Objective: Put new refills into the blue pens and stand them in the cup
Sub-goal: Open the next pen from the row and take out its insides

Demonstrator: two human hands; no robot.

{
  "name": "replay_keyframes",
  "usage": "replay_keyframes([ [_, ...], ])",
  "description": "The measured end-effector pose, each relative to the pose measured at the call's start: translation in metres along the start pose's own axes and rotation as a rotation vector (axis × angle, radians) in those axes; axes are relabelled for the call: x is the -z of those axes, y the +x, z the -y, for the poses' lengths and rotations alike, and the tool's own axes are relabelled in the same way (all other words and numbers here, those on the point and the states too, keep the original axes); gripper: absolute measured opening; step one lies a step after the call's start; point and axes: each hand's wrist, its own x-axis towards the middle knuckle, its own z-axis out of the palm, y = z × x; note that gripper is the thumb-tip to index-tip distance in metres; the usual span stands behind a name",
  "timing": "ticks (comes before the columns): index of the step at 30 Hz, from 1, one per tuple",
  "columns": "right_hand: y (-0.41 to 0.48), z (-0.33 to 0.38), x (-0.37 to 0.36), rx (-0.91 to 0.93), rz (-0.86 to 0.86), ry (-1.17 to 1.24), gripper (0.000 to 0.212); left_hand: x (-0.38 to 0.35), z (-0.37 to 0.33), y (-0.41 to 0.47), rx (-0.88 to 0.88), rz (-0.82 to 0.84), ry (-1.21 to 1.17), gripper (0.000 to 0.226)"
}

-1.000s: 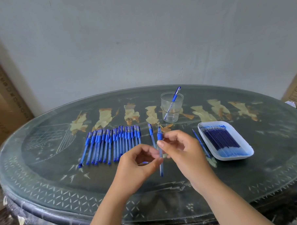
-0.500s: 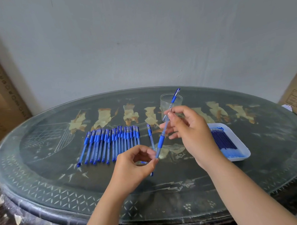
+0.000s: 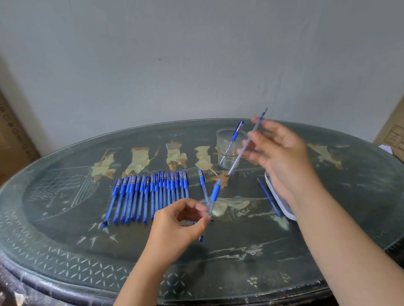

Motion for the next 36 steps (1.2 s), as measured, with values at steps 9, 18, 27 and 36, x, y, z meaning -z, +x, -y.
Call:
replay_keyframes([
  [9,0.039,-0.037,0.054,-0.397,-0.007,-0.768,0.028,0.003,0.009,0.004,0.058,-0.107,-0.067,0.015],
  [18,0.063,-0.074,0.053,-0.673,0.080,-1.112,0.014,0.003,0.012,0.005,0.072,-0.074,-0.032,0.014],
  [27,0.067,-0.093,0.058,-0.583,0.123,-1.357,0.021,0.003,0.013,0.005,0.073,-0.066,-0.040,0.014],
  [36,0.069,-0.100,0.060,-0.422,0.110,-1.559,0.021,0.002,0.013,0.005,0.067,-0.062,-0.024,0.014],
])
